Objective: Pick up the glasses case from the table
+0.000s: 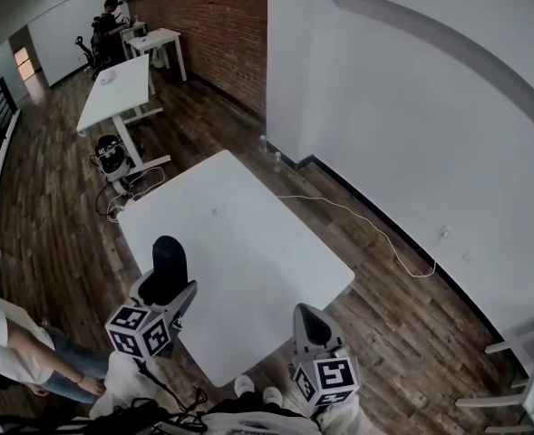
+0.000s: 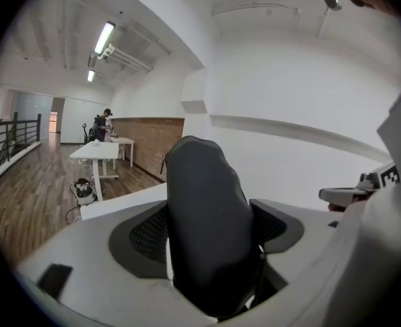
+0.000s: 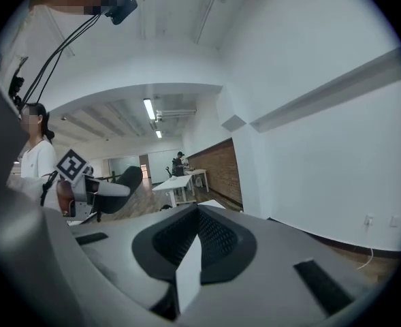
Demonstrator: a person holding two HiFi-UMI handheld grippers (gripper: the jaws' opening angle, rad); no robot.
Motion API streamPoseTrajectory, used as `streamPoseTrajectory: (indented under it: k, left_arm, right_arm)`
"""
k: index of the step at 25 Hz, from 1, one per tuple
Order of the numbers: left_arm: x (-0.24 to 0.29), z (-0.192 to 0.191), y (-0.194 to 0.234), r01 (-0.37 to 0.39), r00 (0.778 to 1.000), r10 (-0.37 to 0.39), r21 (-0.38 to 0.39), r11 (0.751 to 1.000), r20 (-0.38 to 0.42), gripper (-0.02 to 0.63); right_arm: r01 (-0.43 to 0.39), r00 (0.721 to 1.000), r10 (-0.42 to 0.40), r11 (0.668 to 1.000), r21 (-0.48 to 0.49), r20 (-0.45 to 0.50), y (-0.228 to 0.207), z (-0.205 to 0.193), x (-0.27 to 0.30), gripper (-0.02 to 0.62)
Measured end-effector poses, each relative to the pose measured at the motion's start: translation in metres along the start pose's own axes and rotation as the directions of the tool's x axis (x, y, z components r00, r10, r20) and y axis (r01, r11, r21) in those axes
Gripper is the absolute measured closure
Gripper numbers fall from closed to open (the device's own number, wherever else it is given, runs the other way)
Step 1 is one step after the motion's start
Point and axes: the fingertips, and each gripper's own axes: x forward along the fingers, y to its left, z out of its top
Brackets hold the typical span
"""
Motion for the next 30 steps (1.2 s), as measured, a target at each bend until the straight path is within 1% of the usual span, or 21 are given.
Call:
streamPoseTrajectory:
  k: [2,5,7,11,14,18,21,30]
  left_arm:
    - [-0.027,0.012,-0.014,-0.013,0.999,0.011,0.039,0.999,0.048,0.232]
    - [-0.058,0.030,-0.031,-0.047,0.992,0.031,0.133,0.990,0.121,0.232]
    - [-0.068,0.038,-0.038,-0.065,0.989,0.040,0.170,0.983,0.143,0.232]
    - [-0.082,0.047,-0.047,-0.079,0.983,0.045,0.188,0.979,0.178,0.230]
    - [-0.090,0.047,-0.048,-0.093,0.980,0.054,0.200,0.975,0.191,0.230]
    - [-0.092,0.045,-0.049,-0.096,0.979,0.059,0.187,0.978,0.194,0.230]
    - [-0.092,0.049,-0.051,-0.098,0.976,0.059,0.180,0.979,0.212,0.230]
    - [-0.100,0.048,-0.052,-0.106,0.973,0.062,0.189,0.976,0.223,0.230]
  right_arm:
    - [-0.028,0.999,0.027,1.000,0.006,0.029,0.012,0.012,0.002,0.591]
    - [-0.075,0.995,0.074,0.997,0.009,0.072,0.030,0.030,0.005,0.591]
    - [-0.101,0.990,0.100,0.995,0.012,0.099,0.039,0.041,0.007,0.592]
    - [-0.137,0.983,0.136,0.991,-0.004,0.125,0.052,0.052,0.007,0.594]
    - [-0.152,0.980,0.153,0.988,-0.022,0.127,0.059,0.052,0.004,0.594]
    - [-0.160,0.980,0.162,0.987,-0.029,0.118,0.060,0.051,0.004,0.594]
    - [-0.164,0.979,0.167,0.986,-0.033,0.120,0.059,0.054,0.004,0.594]
    - [-0.170,0.979,0.174,0.984,-0.051,0.110,0.064,0.053,-0.002,0.594]
